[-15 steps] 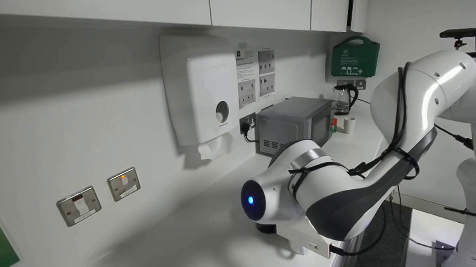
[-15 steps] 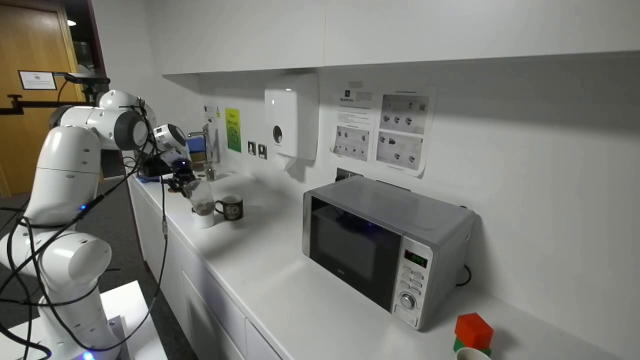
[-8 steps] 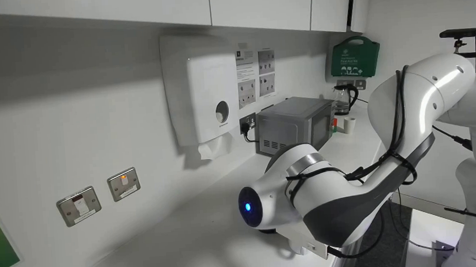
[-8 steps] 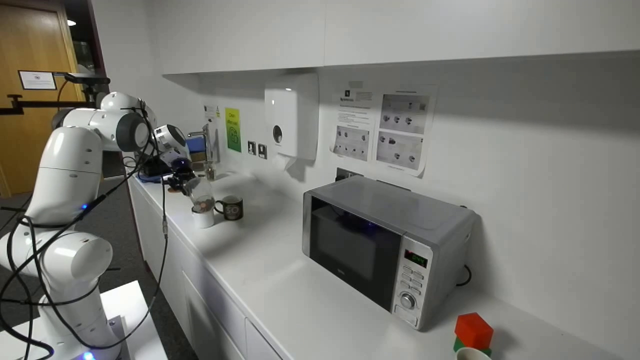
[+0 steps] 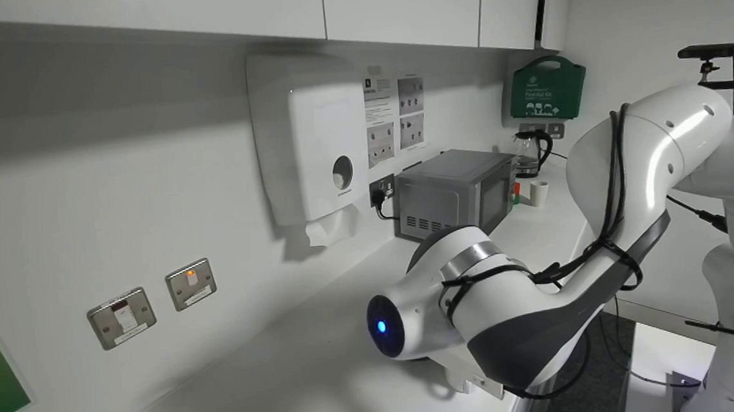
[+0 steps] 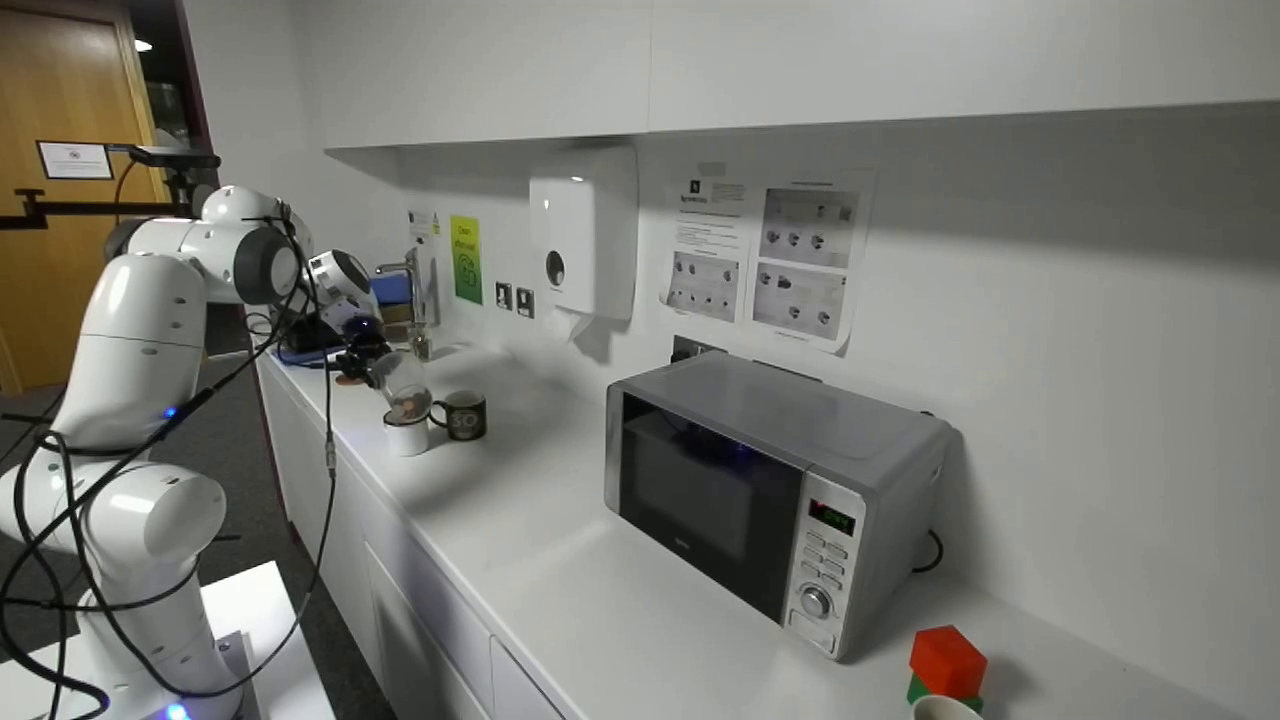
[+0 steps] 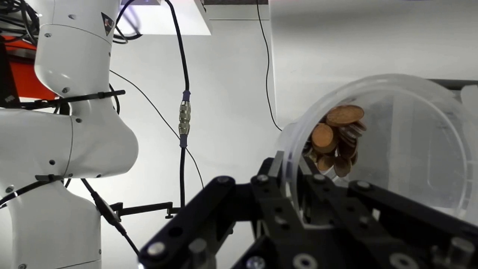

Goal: Pick up the colourless cup from the countertop and pour its contents in the two cups.

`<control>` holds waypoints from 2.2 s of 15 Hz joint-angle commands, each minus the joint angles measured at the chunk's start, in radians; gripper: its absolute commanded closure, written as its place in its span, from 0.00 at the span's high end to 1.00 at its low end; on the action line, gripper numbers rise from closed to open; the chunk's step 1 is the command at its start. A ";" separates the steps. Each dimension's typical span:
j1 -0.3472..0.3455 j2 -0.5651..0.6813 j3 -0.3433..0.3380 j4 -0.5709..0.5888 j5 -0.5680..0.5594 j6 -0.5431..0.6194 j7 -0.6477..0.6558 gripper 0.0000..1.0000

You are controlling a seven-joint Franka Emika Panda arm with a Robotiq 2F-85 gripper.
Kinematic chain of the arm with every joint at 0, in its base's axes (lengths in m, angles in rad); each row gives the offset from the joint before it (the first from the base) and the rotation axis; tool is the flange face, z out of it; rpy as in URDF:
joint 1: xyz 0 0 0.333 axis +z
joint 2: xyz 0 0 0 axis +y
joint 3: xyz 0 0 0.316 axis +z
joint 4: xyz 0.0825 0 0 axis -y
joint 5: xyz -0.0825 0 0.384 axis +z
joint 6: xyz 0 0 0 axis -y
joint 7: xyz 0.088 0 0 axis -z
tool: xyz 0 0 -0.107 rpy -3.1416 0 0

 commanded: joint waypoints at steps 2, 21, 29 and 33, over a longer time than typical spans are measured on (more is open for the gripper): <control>0.039 0.038 -0.020 0.067 -0.053 -0.088 0.009 0.02; 0.139 0.137 -0.079 0.182 -0.126 -0.187 0.012 0.02; 0.130 0.126 -0.090 0.156 -0.117 -0.170 0.017 0.02; 0.130 0.127 -0.095 0.150 -0.120 -0.170 0.020 0.02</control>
